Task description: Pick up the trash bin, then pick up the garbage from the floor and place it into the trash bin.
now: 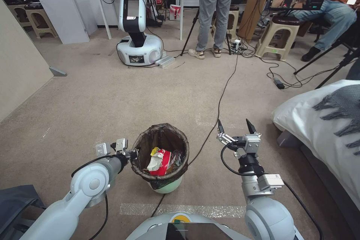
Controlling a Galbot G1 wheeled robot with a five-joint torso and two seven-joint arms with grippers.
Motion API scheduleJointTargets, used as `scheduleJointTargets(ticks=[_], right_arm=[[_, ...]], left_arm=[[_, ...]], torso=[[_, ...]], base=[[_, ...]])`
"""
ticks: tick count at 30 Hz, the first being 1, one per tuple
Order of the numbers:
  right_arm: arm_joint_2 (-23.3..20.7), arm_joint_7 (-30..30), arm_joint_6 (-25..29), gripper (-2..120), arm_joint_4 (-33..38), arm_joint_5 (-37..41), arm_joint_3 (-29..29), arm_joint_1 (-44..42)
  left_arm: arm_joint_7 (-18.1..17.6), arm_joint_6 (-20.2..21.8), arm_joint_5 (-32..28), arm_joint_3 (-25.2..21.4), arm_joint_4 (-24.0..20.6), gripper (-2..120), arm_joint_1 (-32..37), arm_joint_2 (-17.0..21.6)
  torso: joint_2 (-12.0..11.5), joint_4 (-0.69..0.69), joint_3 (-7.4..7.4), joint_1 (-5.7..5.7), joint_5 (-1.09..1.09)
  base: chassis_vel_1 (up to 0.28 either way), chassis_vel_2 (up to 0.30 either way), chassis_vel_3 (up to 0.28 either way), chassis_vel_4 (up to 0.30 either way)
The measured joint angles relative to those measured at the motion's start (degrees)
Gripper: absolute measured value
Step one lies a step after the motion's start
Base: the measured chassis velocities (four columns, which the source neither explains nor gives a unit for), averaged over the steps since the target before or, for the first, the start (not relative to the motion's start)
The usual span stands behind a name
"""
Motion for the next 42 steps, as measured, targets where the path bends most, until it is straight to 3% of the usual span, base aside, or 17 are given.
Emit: scheduleJointTargets(ticks=[5, 30, 31, 33, 39, 40, 42], right_arm=[[0.1, -0.1, 0.0, 99, -0.1, 0.0, -0.3, 0.0], [0.4, -0.4, 0.1, 99, -0.4, -0.1, -1.6, 0.6], [0.4, -0.4, 0.2, 99, -0.5, -0.1, -1.6, 0.6], [0.4, -0.4, 0.2, 99, -0.5, -0.1, -1.6, 0.6], [0.4, -0.4, 0.2, 99, -0.6, -0.1, -1.8, 0.6], [0.4, -0.4, 0.2, 99, -0.6, -0.1, -1.8, 0.6], [0.4, -0.5, 0.2, 99, -0.6, -0.1, -1.9, 0.7]], left_arm=[[1.4, -0.7, 3.1, 1.8, 3.1, 4, -0.7, -1.5], [3.0, -1.0, 6.1, 3.1, 7.1, 4, -1.4, -3.5], [3.0, -1.0, 6.3, 3.0, 7.0, 15, -1.1, -3.5], [3.0, -1.0, 6.3, 2.9, 6.9, 22, -1.1, -3.5], [3.1, -1.3, 6.9, 2.7, 6.1, 22, -0.2, -3.5], [3.1, -1.5, 7.1, 2.5, 5.6, 47, 0.0, -3.5], [3.1, -1.6, 7.4, 2.3, 5.2, 47, 0.1, -3.5]], torso=[[0.0, 0.0, 0.0, 0.0, 0.0], [0.0, 0.01, -0.01, 0.0, 0.04], [0.0, 0.01, -0.01, 0.0, 0.03], [0.0, 0.01, -0.01, 0.0, 0.03], [0.0, -0.02, 0.0, 0.0, -0.02], [0.0, -0.02, 0.0, 0.0, -0.02], [0.0, -0.01, 0.0, 0.0, -0.02]], base=[[0.0, 0.0, 0.0, 0.0], [0.0, 0.0, 0.0, 0.0], [0.0, 0.0, 0.0, 0.0], [0.0, 0.0, 0.0, 0.0], [0.0, 0.0, 0.0, 0.0], [0.0, 0.0, 0.0, 0.0], [0.0, 0.0, 0.0, 0.0]])
